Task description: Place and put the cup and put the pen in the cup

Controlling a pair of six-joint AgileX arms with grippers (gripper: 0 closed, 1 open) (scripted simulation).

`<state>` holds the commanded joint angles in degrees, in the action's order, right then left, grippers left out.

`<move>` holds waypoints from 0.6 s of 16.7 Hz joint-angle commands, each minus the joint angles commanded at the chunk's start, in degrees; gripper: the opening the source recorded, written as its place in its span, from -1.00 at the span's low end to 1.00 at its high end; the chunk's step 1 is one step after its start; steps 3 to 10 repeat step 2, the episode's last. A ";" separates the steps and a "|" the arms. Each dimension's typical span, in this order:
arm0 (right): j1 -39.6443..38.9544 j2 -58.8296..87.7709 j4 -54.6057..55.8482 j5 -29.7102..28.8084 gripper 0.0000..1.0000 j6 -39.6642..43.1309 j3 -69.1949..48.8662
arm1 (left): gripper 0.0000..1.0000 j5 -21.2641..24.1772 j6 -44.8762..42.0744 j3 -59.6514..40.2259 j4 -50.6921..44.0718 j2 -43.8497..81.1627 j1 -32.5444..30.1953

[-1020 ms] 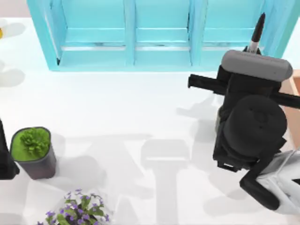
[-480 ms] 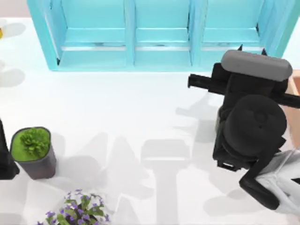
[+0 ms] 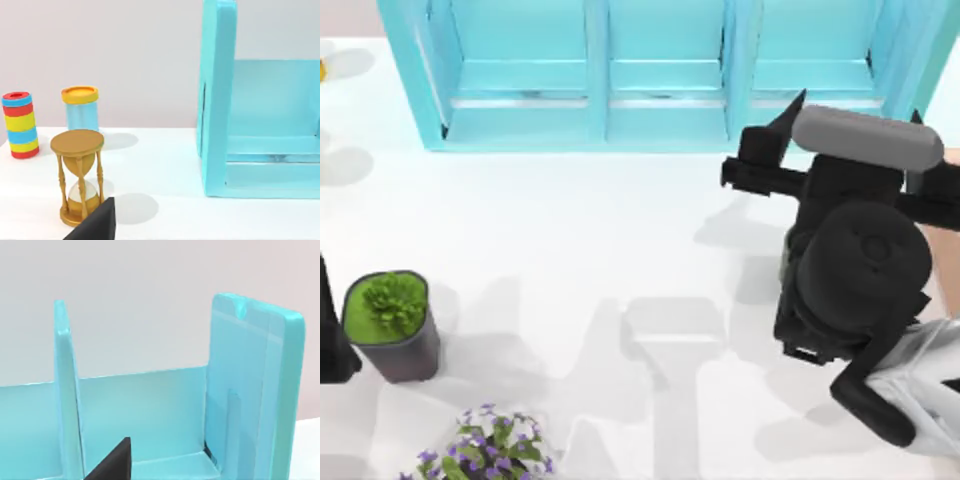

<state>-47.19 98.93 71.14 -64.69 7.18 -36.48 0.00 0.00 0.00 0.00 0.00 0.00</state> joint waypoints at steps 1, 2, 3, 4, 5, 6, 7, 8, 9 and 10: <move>0.00 0.00 0.00 0.00 1.00 0.00 0.00 | 1.00 0.00 0.00 0.00 0.00 0.00 0.00; 0.00 0.00 0.00 0.00 1.00 0.00 0.00 | 1.00 0.00 0.00 0.00 0.00 0.00 0.00; 0.00 0.00 0.00 0.00 1.00 0.00 0.00 | 1.00 0.00 0.00 0.00 0.00 0.00 0.00; 0.00 0.00 0.00 0.00 1.00 0.00 0.00 | 1.00 0.00 0.00 0.00 0.00 0.00 0.00; 0.00 0.00 0.00 0.00 1.00 0.00 0.00 | 1.00 0.00 0.00 0.00 0.00 0.00 0.00; 0.00 0.00 0.00 0.00 1.00 0.00 0.00 | 1.00 0.00 0.00 0.00 0.00 0.00 0.00; 0.00 0.00 0.00 0.00 1.00 0.00 0.00 | 1.00 0.00 0.00 0.00 0.00 0.00 0.00; 0.00 0.00 0.00 0.00 1.00 0.00 0.00 | 1.00 0.00 0.00 0.00 0.00 0.00 0.00; 0.00 0.00 0.00 0.00 1.00 0.00 0.00 | 1.00 0.00 0.00 0.00 0.00 0.00 0.00; 0.00 0.00 0.00 0.00 1.00 0.00 0.00 | 1.00 0.00 0.00 0.00 0.00 0.00 0.00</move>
